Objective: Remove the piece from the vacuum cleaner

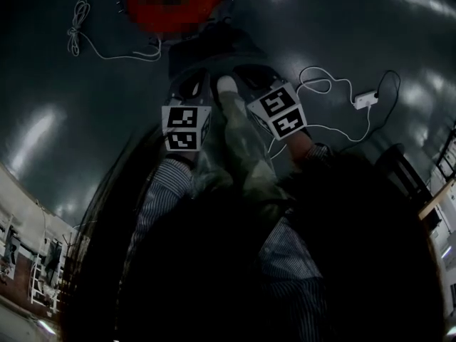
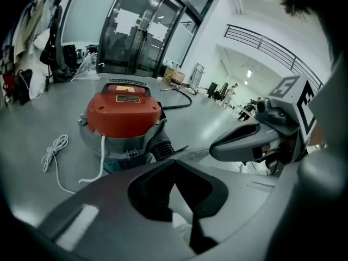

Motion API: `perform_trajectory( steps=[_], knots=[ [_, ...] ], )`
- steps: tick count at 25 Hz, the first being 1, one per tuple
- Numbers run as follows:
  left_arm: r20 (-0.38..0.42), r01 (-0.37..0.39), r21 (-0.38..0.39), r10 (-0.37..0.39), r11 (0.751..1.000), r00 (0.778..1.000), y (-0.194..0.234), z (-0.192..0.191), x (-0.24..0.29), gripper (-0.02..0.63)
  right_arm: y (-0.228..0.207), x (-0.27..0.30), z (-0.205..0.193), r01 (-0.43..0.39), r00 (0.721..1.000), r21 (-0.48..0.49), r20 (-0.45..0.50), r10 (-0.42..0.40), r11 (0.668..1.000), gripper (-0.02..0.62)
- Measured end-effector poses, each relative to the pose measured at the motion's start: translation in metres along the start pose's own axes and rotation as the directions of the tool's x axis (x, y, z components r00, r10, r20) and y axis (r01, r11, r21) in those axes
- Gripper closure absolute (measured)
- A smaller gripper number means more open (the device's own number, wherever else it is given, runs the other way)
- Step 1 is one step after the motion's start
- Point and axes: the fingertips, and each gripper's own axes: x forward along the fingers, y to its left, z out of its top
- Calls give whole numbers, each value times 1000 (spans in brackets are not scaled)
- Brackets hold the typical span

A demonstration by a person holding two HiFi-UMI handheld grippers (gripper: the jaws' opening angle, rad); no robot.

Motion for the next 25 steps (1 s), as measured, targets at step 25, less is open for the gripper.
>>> perform_trajectory(
  steps=[25],
  knots=[
    [-222, 10, 521, 125, 853, 967, 25, -26, 44, 489, -38, 57, -19, 100, 937, -450, -258, -237, 887, 569]
  ],
)
